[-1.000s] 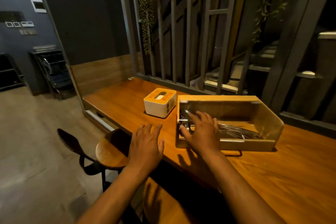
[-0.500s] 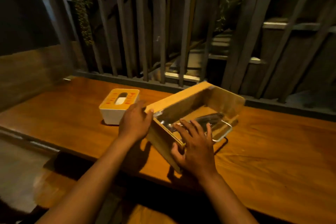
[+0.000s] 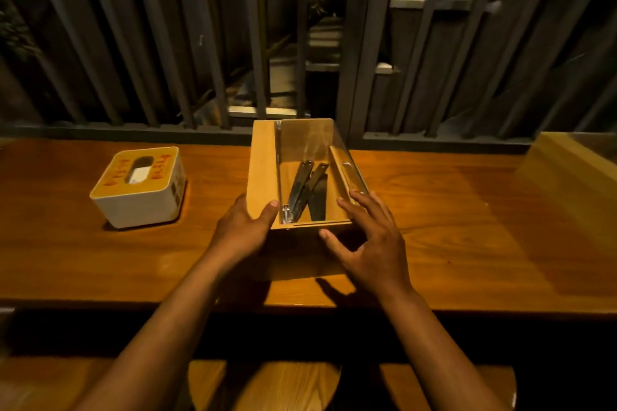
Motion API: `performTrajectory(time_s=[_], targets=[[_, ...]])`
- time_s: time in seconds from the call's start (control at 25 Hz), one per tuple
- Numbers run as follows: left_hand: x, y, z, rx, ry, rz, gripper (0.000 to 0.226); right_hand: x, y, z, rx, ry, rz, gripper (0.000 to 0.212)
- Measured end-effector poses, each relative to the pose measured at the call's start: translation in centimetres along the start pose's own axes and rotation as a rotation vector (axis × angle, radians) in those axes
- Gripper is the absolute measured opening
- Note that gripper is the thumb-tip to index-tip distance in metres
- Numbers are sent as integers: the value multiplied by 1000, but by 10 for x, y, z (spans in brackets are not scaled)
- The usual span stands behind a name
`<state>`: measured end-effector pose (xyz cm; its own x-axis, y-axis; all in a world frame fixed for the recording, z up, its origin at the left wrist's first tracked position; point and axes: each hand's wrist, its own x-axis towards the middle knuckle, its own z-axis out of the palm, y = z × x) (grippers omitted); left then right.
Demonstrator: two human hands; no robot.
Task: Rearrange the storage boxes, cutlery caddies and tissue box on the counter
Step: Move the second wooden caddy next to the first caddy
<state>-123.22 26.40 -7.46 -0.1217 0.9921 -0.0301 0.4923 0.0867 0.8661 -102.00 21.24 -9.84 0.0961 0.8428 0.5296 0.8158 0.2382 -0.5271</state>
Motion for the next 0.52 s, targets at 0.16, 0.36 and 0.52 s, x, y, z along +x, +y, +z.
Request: performTrajectory(time_s=[0.16, 0.36, 0.52], targets=[[-12, 12, 9, 11, 19, -18, 64, -1, 8, -9, 1, 4, -6, 63], [-38, 39, 44, -3, 41, -37, 62, -7, 41, -37, -15, -3, -9, 63], [-66, 72, 93, -34, 29, -56, 62, -18, 85, -81, -30, 21, -14, 63]])
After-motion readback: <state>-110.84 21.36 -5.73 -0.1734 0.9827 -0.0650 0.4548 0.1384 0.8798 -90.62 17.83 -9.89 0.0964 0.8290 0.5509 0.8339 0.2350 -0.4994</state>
